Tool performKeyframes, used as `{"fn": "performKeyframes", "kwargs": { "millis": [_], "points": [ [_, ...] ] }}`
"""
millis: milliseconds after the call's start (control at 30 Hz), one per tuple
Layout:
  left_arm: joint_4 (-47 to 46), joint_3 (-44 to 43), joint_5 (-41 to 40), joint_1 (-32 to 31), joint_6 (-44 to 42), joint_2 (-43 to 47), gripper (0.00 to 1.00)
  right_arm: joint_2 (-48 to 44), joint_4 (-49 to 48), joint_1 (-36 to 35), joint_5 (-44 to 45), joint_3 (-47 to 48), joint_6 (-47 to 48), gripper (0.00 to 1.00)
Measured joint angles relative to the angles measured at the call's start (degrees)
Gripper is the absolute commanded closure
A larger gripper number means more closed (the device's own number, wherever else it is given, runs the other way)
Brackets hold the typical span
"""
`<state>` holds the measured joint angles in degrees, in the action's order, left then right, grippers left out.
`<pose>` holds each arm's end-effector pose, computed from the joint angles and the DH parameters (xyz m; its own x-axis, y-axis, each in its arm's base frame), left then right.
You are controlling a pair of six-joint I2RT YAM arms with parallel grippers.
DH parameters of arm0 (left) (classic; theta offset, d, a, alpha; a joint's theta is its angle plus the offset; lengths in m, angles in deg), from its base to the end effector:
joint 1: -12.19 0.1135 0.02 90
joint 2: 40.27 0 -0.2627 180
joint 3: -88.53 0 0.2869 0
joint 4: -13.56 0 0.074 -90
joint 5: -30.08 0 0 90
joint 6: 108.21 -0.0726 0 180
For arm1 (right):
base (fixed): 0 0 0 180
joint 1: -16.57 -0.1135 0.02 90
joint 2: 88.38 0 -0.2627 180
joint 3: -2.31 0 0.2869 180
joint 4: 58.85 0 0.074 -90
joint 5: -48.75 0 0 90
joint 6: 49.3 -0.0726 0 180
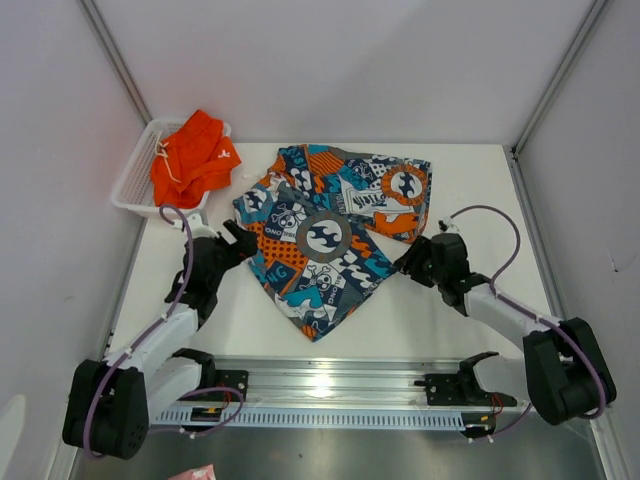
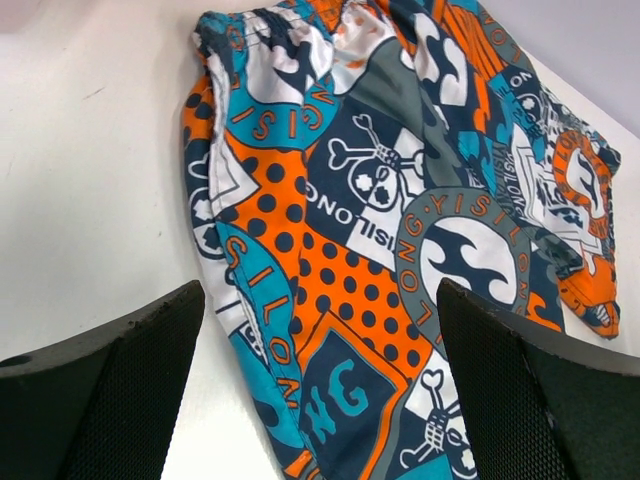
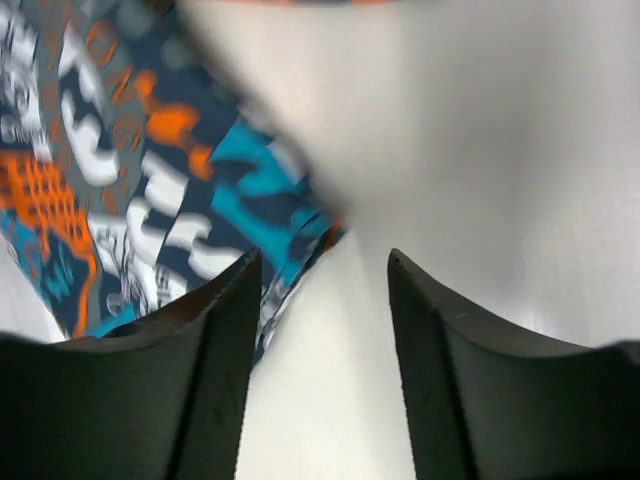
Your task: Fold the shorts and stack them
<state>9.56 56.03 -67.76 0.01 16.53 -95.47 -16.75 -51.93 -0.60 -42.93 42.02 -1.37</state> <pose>0.2689 -0.0479 0.1717 -0.3047 -0.5118 -0.8033 -0.1106 0.8567 -0.5038 0.2811 0.0891 0.1192 -0.6571 0.4980 -0.5659 0.1662 0.8280 0.5355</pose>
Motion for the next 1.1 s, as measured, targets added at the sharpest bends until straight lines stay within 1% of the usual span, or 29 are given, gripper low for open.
{"fn": "performKeyframes", "kwargs": {
  "millis": [100,200,333,433,500,533,600,667,767,900,933,967,1000,1033,1100],
  "points": [
    [0.5,-0.37,0.42,2.43,1.25,-1.46,0.01,-3.72,3.04,-6.08,0.2,0.81,4.44,0.42],
    [1.27,-0.83,0.55,5.09,2.82,-3.13,0.01,-4.92,5.44,-13.31,-0.44,2.95,8.94,0.42],
    [2.62,-1.11,0.55,6.38,4.98,-4.74,0.01,-3.96,7.72,-26.01,-0.35,6.49,14.64,0.43],
    [3.32,-1.11,0.52,6.58,5.9,-4.92,0.01,-0.81,8.59,-36.02,1.05,9.44,18.32,0.42],
    [3.41,-1.14,0.48,6.75,6.27,-4.92,0.01,2.73,9.29,-41.81,2.34,11.89,20.22,0.42],
    [3.43,-1.14,0.48,6.82,6.38,-4.9,0.01,4.37,9.66,-43.6,2.89,13.07,20.9,0.42],
    [3.41,-1.14,0.48,6.88,6.45,-4.81,0.01,10.95,10.67,-49.35,4.76,17.68,22.69,0.42],
    [3.43,-1.14,0.48,6.93,6.47,-4.66,0.01,15.52,12.04,-52.33,6.43,20.98,23.32,0.43],
    [3.43,-1.14,0.46,6.97,6.78,-4.24,0.01,22.99,12.37,-54.95,9.33,26.14,23.76,0.43],
    [3.41,-1.14,0.48,7.02,6.86,-3.98,0.01,28.02,13.68,-56.35,13.4,28.55,23.74,0.46],
    [3.41,-1.11,0.5,7.02,6.86,-3.98,0.01,28.92,14.1,-56.41,14.38,28.89,23.76,0.48],
    [3.41,-1.11,0.5,7.02,6.86,-3.98,0.01,29.62,14.38,-56.52,15.37,29.24,23.91,0.53],
    [3.41,-1.11,0.5,7.02,6.86,-3.98,0.01,29.94,14.51,-56.61,16.13,29.68,23.91,0.7],
    [3.41,-1.11,0.5,7.02,6.86,-3.98,0.01,30.21,14.58,-56.65,16.5,29.97,23.93,0.81],
    [3.41,-1.11,0.5,7.02,6.86,-4.0,0.01,30.34,14.64,-56.85,17.84,29.99,23.98,0.98]
  ]
}}
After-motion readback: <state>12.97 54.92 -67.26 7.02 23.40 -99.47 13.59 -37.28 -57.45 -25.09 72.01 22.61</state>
